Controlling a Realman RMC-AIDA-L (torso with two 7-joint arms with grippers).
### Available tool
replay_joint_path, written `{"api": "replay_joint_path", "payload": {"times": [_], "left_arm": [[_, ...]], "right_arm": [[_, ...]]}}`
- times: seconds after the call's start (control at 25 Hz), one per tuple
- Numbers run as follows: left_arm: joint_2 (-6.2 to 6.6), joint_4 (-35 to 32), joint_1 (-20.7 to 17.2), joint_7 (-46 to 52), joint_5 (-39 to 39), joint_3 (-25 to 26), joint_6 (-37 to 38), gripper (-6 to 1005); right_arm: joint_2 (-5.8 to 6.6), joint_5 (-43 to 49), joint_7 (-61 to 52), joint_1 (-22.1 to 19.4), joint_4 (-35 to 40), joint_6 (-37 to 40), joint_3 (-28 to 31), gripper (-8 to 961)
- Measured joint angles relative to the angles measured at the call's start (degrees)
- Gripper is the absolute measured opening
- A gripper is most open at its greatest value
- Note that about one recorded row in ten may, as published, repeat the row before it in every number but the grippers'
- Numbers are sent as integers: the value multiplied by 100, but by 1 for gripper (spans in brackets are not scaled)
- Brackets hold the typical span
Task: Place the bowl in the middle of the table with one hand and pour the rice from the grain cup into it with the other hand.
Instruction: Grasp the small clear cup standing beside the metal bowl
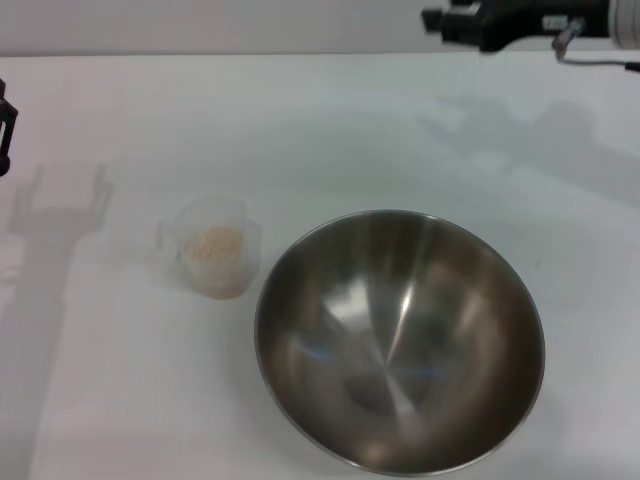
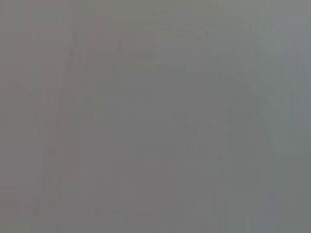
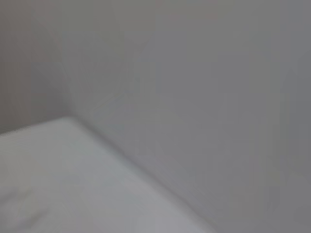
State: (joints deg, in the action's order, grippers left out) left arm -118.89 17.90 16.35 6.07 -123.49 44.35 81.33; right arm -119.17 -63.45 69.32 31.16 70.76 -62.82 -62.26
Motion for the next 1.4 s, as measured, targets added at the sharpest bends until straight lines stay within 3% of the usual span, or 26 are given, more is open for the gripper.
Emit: {"api": "replay_joint_path", "payload": {"times": [0.16, 0.4, 0.64, 0.72, 0.76, 0.88, 0.92, 0.96, 1.04, 1.08, 1.12, 1.16, 1.2, 1.28, 1.32, 1.36, 1.4], "left_arm": [[3, -9, 21, 0, 0, -91, -30, 742], [9, -9, 38, 0, 0, -145, -70, 742], [15, -11, 97, 0, 1, -146, -106, 742], [15, -12, 115, 0, 1, -146, -119, 742], [15, -13, 122, 0, 0, -146, -127, 742], [15, -15, 125, 0, 1, -146, -130, 742], [15, -15, 125, 0, 1, -146, -130, 742], [15, -15, 125, 0, 1, -146, -130, 742], [15, -15, 127, 0, 2, -145, -130, 742], [15, -15, 137, 0, 1, -135, -130, 742], [15, -15, 137, 0, 1, -135, -130, 742], [15, -15, 146, 0, 1, -124, -130, 742], [16, -15, 159, 0, 1, -114, -130, 742], [19, -15, 175, 0, 0, -115, -107, 742], [19, -15, 175, 0, 0, -115, -107, 742], [20, -15, 176, 0, 0, -123, -100, 742], [20, -15, 174, 0, 0, -139, -87, 742]], "right_arm": [[-15, -1122, 1060, -327, -313, 1134, -60, 430], [-30, -2014, 1907, -527, -587, 2133, -359, 429], [-36, -2358, 2255, -807, -518, 4428, -1729, 429], [-36, -2348, 2257, -864, -483, 5504, -2308, 428], [-36, -2342, 2248, -898, -476, 6617, -2931, 428], [-31, -2308, 2014, -902, -531, 8231, -3713, 428], [-31, -2308, 2014, -902, -531, 8231, -3713, 428], [-21, -2044, 1430, -855, -729, 9138, -4124, 428], [-19, -1832, 1031, -833, -864, 9485, -4249, 427], [-16, -1177, -195, -788, -1219, 10186, -4532, 427], [-16, -1177, -195, -788, -1219, 10186, -4532, 427], [-26, -594, -1390, -774, -1621, 10810, -4826, 427], [-26, -594, -1390, -774, -1621, 10810, -4826, 427], [-35, 157, -3068, -786, -2331, 11633, -5229, 427], [-35, 157, -3068, -786, -2331, 11633, -5229, 427], [-35, 612, -4116, -813, -2908, 12071, -5395, 427], [-35, 612, -4116, -813, -2908, 12071, -5395, 427]]}}
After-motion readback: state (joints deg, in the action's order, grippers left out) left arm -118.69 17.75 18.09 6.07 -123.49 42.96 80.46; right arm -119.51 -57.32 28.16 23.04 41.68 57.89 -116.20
